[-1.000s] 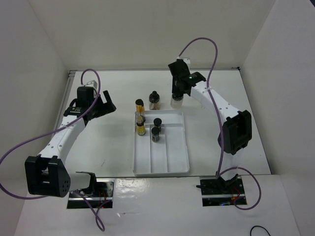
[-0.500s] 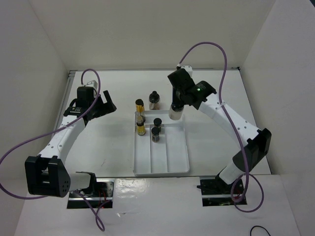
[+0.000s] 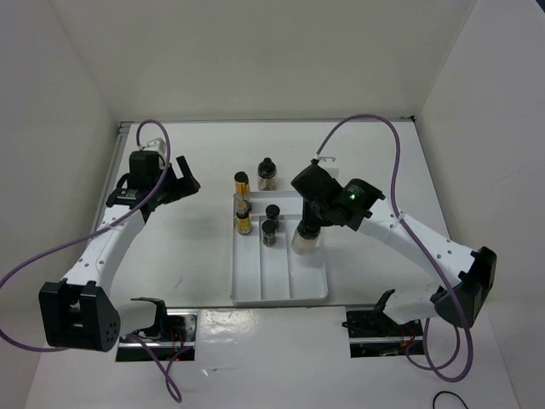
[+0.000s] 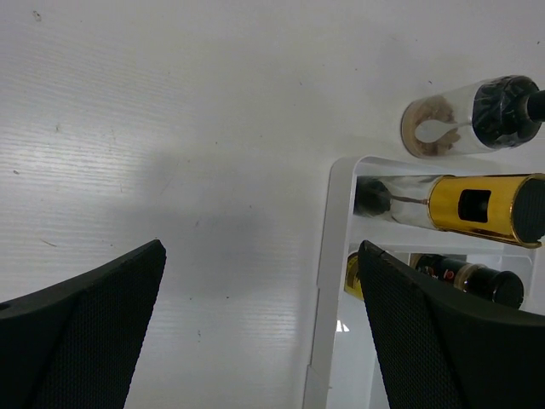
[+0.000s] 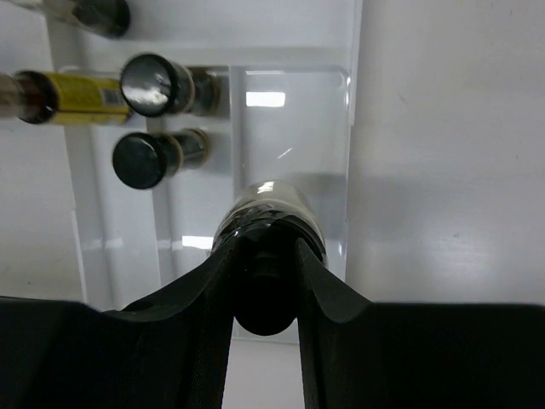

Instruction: Organize the condiment bottles

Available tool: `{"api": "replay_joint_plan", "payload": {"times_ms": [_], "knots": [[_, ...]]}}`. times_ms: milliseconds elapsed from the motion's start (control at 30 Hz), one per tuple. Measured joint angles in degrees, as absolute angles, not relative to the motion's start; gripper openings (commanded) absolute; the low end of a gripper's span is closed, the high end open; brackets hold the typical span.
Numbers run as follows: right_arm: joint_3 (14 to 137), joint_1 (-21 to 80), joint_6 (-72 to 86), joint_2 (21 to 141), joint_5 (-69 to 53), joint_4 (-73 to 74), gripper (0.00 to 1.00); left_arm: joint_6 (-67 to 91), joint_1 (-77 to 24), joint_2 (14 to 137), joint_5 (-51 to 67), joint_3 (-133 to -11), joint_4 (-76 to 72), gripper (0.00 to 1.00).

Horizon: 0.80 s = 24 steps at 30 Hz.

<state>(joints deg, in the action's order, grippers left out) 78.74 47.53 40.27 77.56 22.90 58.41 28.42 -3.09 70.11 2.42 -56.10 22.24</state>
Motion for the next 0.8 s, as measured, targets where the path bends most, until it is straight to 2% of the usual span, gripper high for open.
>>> {"api": "replay_joint_plan", "payload": {"times_ms": [200, 500, 800], "knots": [[71.0, 49.0, 44.8, 73.4, 22.2, 59.0, 0.00, 28.4, -3.3, 68.9, 2.2, -56.1, 22.2, 1.00], [68.3, 54.2, 48.6, 73.5, 22.3, 57.6, 0.00, 28.4, -3.6, 68.0, 2.1, -55.8, 22.2, 1.00], [66.7, 54.8, 49.6, 76.0, 25.2, 56.9, 0.00, 28.4, -3.6, 67.4, 1.8, -55.7, 22.2, 1.00]]}}
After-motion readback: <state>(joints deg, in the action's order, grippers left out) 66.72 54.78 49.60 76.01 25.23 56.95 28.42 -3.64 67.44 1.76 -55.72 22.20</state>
